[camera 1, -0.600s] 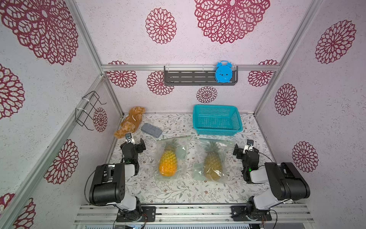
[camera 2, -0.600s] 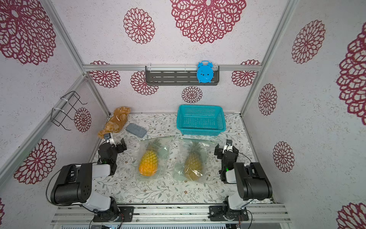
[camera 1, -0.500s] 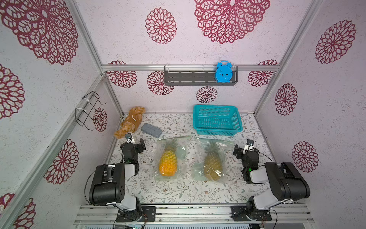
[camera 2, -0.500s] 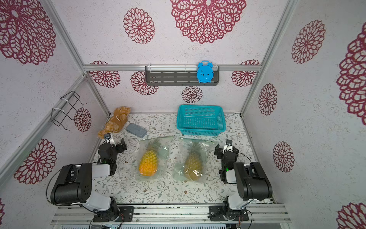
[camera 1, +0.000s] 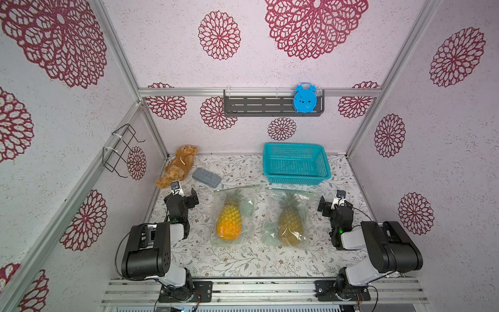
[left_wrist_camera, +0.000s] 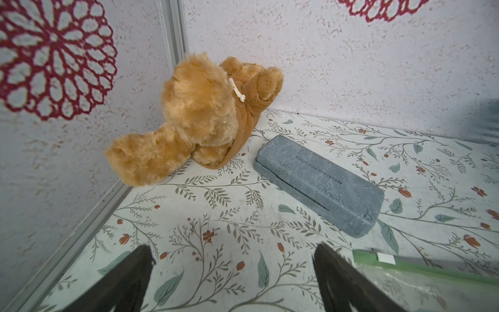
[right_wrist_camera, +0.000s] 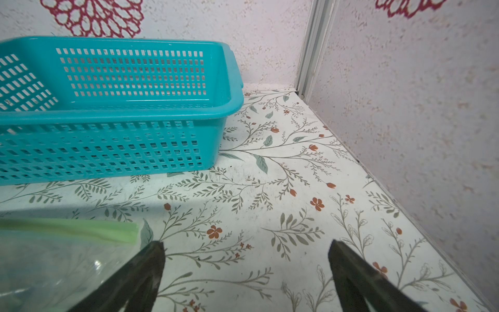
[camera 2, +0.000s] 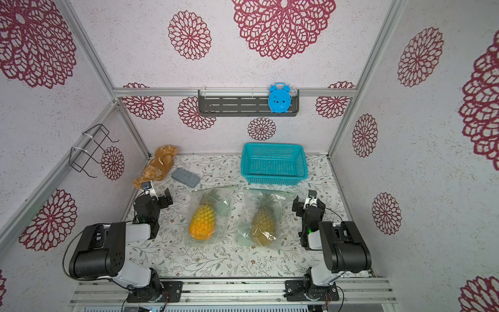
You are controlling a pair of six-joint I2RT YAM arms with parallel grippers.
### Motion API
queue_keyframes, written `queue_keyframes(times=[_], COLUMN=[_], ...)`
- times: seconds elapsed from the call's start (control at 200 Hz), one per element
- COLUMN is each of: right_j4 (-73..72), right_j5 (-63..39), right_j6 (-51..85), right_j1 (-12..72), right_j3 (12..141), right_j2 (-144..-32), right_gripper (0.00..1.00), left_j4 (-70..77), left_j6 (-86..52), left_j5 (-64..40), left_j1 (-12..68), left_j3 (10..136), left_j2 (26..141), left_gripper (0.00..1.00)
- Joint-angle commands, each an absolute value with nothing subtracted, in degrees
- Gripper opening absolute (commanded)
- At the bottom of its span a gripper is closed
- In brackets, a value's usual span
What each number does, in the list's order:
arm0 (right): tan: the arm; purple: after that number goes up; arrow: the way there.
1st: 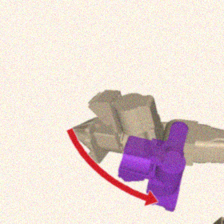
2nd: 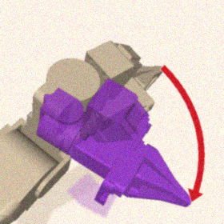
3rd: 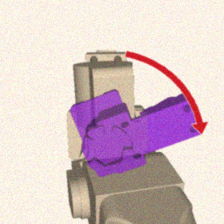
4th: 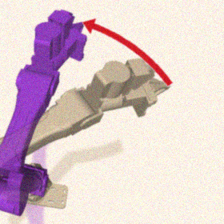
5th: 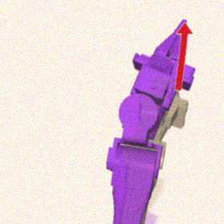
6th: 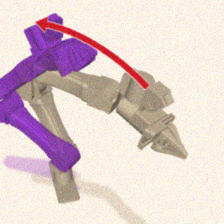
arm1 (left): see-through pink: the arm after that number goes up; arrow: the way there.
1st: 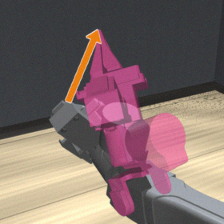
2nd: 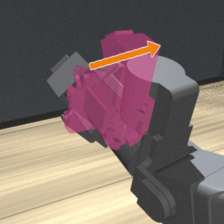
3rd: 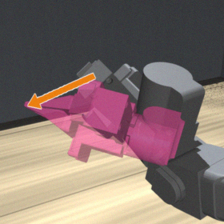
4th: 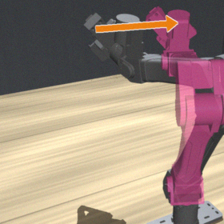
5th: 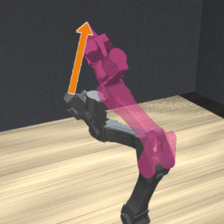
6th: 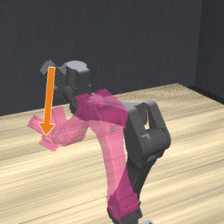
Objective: Open the zip-top bag and take out the pineapple
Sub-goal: Pick up the zipper food storage bag at the center of the board.
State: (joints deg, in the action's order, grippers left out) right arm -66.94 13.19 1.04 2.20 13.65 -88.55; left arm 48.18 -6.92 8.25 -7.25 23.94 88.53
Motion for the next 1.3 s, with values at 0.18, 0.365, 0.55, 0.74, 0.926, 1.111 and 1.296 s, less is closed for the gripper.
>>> queue_keyframes(times=[0.18, 0.365, 0.55, 0.74, 0.926, 1.111, 1.296], right_j4=[-61.39, -42.42, -22.66, -10.11, -7.41, -4.95, -4.43], right_j5=[16.91, 17.27, 15.11, 5.32, -5.31, -9.25, -9.76], right_j6=[1.76, 5.23, 10.24, 15.56, 17.13, 17.82, 18.16], right_j1=[2.23, 2.28, 2.28, 2.26, 2.24, 2.24, 2.37], right_j3=[15.21, 18.91, 23.61, 28.75, 31.25, 34.28, 35.22], right_j2=[-80.84, -69.67, -60.34, -55.35, -54.83, -57.34, -58.78], right_gripper=[0.99, 0.99, 0.99, 0.99, 0.99, 0.99, 0.99], left_j4=[40.72, 16.27, -1.94, -4.63, 0.06, 2.98, 4.17], left_j6=[-10.79, -17.47, -28.29, -35.90, -40.62, -40.78, -42.70], left_j5=[16.74, 18.79, 11.03, -11.35, -20.80, -23.42, -19.81], left_j1=[-7.37, -7.40, -7.34, -7.38, -6.04, -3.73, -1.24], left_j3=[24.70, 33.04, 39.60, 40.88, 39.91, 41.18, 42.01], left_j2=[80.55, 72.35, 69.81, 72.40, 78.53, 86.11, 90.91], left_gripper=[0.97, 0.97, 0.97, 0.98, 0.94, 0.92, 0.92])
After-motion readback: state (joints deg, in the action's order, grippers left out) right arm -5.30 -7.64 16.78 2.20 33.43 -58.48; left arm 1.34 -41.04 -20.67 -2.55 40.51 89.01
